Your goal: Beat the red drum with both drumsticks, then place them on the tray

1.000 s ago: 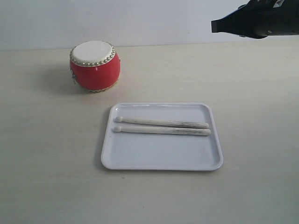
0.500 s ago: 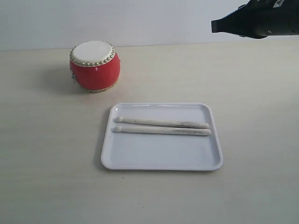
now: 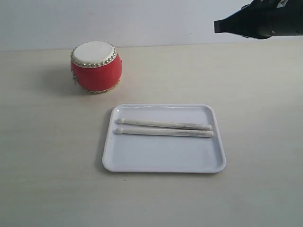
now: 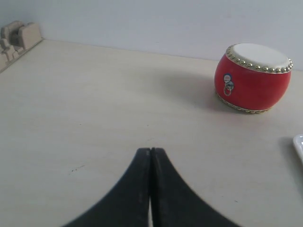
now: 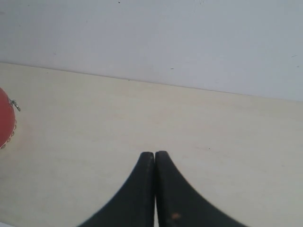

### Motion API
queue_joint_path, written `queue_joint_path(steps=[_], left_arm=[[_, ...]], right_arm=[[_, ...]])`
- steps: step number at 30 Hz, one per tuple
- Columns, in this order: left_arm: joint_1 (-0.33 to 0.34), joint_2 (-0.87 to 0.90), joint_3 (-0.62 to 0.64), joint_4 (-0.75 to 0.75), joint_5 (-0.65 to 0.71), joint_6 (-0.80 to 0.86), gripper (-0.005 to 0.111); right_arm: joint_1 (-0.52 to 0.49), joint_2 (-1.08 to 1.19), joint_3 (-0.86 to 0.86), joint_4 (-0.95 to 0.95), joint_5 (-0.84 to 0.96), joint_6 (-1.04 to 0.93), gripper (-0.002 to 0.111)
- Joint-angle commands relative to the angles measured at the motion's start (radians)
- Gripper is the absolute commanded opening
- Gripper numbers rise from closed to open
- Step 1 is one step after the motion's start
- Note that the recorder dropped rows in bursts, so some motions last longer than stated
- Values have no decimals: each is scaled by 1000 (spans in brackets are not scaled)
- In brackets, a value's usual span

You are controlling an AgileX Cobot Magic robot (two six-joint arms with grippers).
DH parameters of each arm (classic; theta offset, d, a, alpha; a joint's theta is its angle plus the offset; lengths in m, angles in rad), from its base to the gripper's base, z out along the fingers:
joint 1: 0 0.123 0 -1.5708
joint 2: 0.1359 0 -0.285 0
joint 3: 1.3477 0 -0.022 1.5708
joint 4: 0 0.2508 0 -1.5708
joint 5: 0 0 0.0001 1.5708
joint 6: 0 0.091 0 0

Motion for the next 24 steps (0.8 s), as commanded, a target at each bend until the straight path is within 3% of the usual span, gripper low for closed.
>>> queue_joint_path(steps=[1,14,24], left_arm=[[4,-6,4,5,2,-9,0],[4,-6,4,5,2,-9,0],[4,-6,4,5,2,-9,0]], right_arm=[[-6,0,-8,-7,-6,0,0],[-6,-13,49,-4,114,62,0],[-6,-480,428,-146,47,60,0]])
